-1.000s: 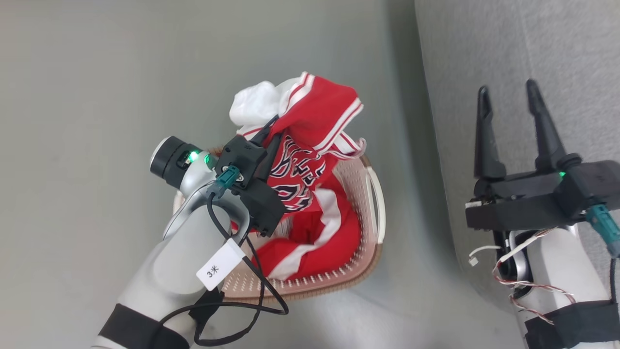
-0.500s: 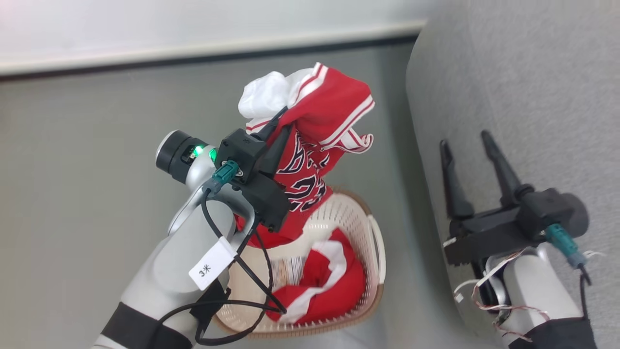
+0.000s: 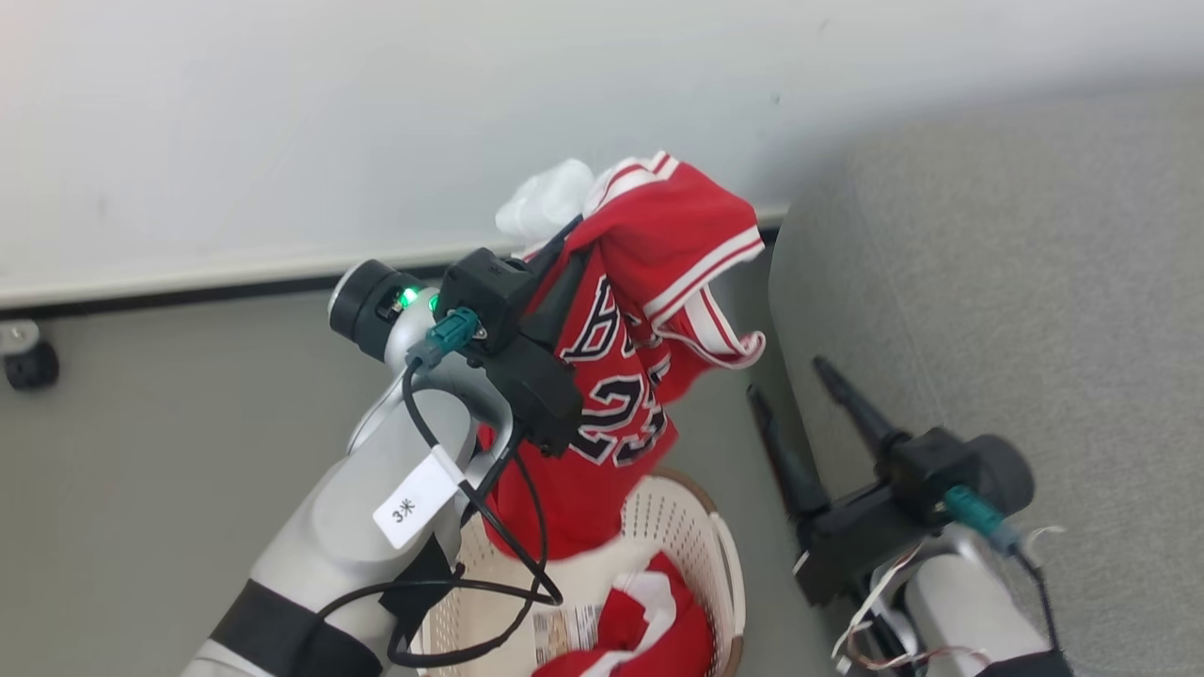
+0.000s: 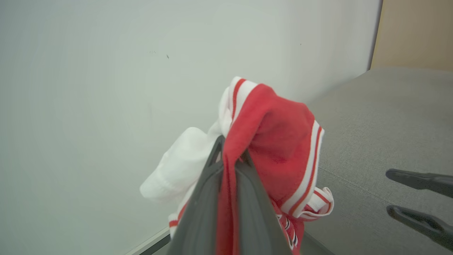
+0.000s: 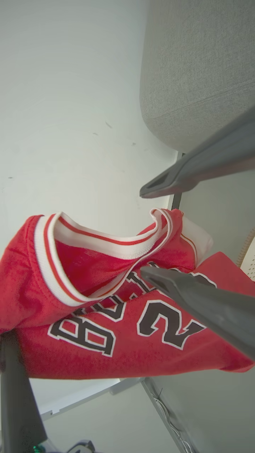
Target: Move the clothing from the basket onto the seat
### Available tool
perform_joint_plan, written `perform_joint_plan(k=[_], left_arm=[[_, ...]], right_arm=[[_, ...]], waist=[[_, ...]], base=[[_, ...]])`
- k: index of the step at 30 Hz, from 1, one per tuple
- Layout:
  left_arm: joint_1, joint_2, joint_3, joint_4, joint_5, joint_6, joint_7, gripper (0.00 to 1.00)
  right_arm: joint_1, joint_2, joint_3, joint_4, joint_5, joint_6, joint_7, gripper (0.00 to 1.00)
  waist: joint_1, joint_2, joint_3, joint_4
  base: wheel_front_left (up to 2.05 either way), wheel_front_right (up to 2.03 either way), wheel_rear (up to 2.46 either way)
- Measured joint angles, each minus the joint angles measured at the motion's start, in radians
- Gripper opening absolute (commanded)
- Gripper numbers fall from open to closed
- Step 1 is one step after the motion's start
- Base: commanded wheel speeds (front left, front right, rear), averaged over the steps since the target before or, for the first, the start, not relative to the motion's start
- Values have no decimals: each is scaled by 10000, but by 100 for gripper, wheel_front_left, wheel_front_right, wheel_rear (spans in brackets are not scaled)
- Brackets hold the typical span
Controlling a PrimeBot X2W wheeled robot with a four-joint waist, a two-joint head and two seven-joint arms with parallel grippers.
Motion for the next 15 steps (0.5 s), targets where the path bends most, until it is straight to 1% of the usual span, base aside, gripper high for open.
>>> perform_joint_plan(k=[3, 7, 11, 15], left_arm=[[1, 2, -291, 113, -245, 81, 15, 0], [60, -6, -928, 33, -736, 161, 226, 0], [135, -2, -1463, -290, -1174, 288, 426, 0], [191, -8, -1965, -694, -1496, 479, 596, 0]], right_arm=[[55, 42, 449, 382, 2, 79, 0, 100], [221, 75, 1106, 788, 10, 165, 0, 100], [241, 96, 1641, 1106, 31, 173, 0, 100], [172, 104, 1952, 1438, 117, 173, 0, 100]], waist=[[0, -1, -454, -15], [0, 0, -1040, -37], [0, -1, -1564, -50], [0, -1, -1965, -28]], base=[[0, 0, 0], [0, 0, 0], [0, 0, 0], [0, 0, 0]])
